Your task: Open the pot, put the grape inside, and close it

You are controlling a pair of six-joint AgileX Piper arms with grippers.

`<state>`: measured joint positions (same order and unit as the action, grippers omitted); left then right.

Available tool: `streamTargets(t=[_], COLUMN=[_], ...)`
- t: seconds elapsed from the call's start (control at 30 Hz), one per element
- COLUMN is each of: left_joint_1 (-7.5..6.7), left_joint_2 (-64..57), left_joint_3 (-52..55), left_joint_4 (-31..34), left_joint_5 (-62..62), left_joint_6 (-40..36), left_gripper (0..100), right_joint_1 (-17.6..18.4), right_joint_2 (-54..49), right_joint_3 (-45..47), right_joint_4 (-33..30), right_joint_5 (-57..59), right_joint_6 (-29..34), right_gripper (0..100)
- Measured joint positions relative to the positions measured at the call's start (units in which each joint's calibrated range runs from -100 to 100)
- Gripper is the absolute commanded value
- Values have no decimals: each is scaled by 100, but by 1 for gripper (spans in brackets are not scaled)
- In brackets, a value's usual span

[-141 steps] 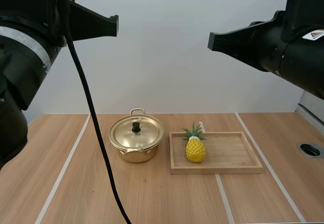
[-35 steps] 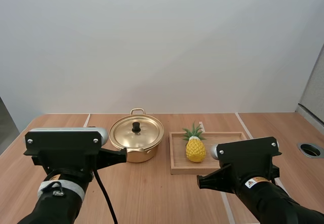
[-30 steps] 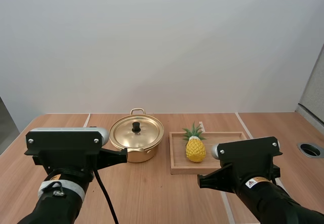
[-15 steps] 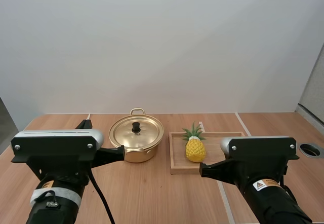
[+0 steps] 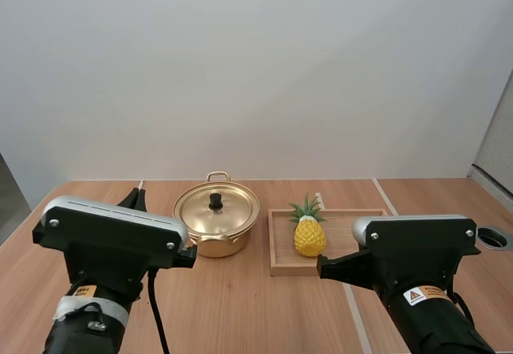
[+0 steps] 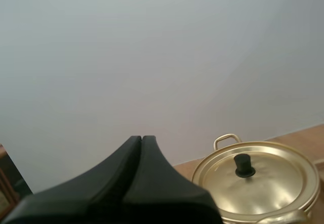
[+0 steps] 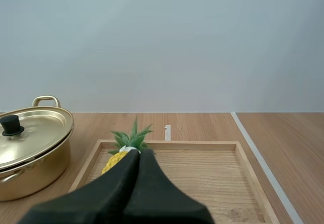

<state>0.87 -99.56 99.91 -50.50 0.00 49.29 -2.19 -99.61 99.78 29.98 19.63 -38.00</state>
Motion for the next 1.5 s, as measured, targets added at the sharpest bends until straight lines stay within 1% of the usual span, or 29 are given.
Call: streamTargets(t=[0.07,0.13,0.3,0.37,0.4,0.47,0.53,0.7,0.83,0.9,1.0,1.13,1.23,1.3,1.4,1.5], left_joint_1=[0,0,0,0,0,0,0,0,0,0,0,0,0,0,0,0], left_joint_2=[0,0,0,0,0,0,0,0,0,0,0,0,0,-10,-10,-10], left_joint_3=[0,0,0,0,0,0,0,0,0,0,0,0,0,0,9,9], left_joint_4=[435,676,834,1032,1233,1910,2338,2801,3744,3984,4091,4125,4135,4135,4135,4135], left_joint_5=[0,0,0,0,0,0,0,0,0,0,0,0,414,1219,2550,2995], left_joint_6=[0,0,0,0,0,0,0,0,0,0,0,0,-166,-572,-1386,-2081], left_gripper=[2,2,2,2,2,2,2,2,2,2,2,2,2,2,2,2], right_joint_1=[0,0,0,0,0,0,0,0,0,0,0,0,0,0,0,0], right_joint_2=[0,0,0,0,0,0,0,0,0,0,0,0,0,0,0,0], right_joint_3=[0,0,0,0,0,0,0,0,2,2,2,14,14,14,14,14], right_joint_4=[0,0,-10,-232,-413,-759,-1010,-1204,-1216,-1216,-1122,-719,-550,-511,-490,-478], right_joint_5=[0,0,65,128,174,334,557,1122,1249,1308,1323,1344,1344,1344,1366,1388], right_joint_6=[0,0,0,8,8,8,8,8,8,8,8,8,8,8,8,8], right_gripper=[0,0,0,0,0,0,0,0,0,0,0,0,0,0,0,0])
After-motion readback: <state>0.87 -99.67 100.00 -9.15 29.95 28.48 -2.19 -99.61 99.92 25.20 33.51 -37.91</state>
